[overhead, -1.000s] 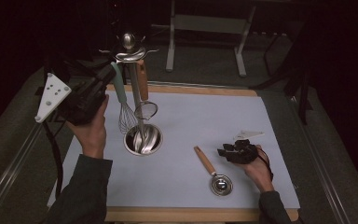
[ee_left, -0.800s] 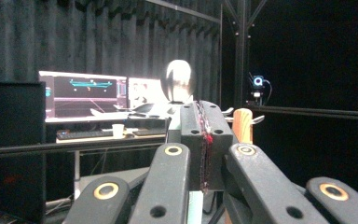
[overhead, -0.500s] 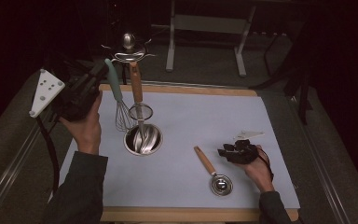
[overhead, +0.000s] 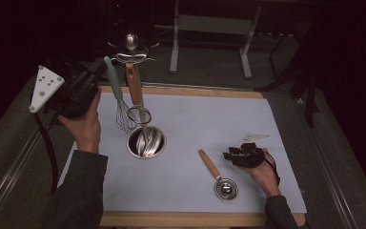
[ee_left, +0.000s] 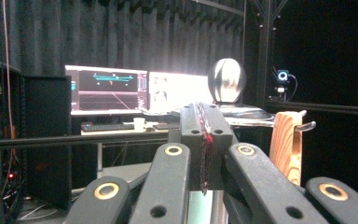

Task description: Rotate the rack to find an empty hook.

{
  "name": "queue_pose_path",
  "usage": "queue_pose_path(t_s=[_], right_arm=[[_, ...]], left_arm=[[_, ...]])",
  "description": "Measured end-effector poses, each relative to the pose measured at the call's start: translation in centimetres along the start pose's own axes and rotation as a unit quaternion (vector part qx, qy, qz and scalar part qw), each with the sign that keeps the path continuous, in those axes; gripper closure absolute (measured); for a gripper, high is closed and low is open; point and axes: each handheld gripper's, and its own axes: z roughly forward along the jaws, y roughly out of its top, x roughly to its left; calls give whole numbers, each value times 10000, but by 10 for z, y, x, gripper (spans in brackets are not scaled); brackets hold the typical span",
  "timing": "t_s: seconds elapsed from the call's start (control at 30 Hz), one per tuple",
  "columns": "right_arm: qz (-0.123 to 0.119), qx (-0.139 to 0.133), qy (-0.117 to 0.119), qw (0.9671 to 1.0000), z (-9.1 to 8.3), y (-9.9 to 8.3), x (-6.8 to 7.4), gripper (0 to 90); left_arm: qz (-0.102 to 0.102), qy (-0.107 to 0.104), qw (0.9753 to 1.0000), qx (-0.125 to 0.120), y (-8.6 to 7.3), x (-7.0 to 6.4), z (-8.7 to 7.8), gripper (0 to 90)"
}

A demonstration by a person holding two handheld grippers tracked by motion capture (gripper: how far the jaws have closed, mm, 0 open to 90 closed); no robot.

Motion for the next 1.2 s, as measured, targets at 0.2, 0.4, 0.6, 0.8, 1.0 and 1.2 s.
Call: queue_pose_path(t_s=[0.2, 0.4, 0.6, 0.8, 1.0, 1.2], right_arm=[[7, -6, 4, 10000, 0, 0, 0, 603], [13, -15, -6, 10000, 0, 0, 0, 603], [64, -46, -31, 10000, -3, -1, -3, 603], [65, -41, -31, 10000, -3, -1, -3, 604], [65, -54, -37, 10000, -3, -2, -4, 604], [94, -84, -46, 9999, -5, -2, -6, 604]], left_arm=[[-5, 110, 9999, 57, 0, 4, 3, 900], [-45, 246, 9996, 128, 0, 9, 9, 900], [-81, 331, 9992, 190, 1, 14, 16, 900], [-175, 407, 9988, 225, 1, 17, 22, 900], [-270, 428, 9985, 230, 1, 19, 26, 900], [-383, 450, 9980, 234, 1, 22, 32, 900]])
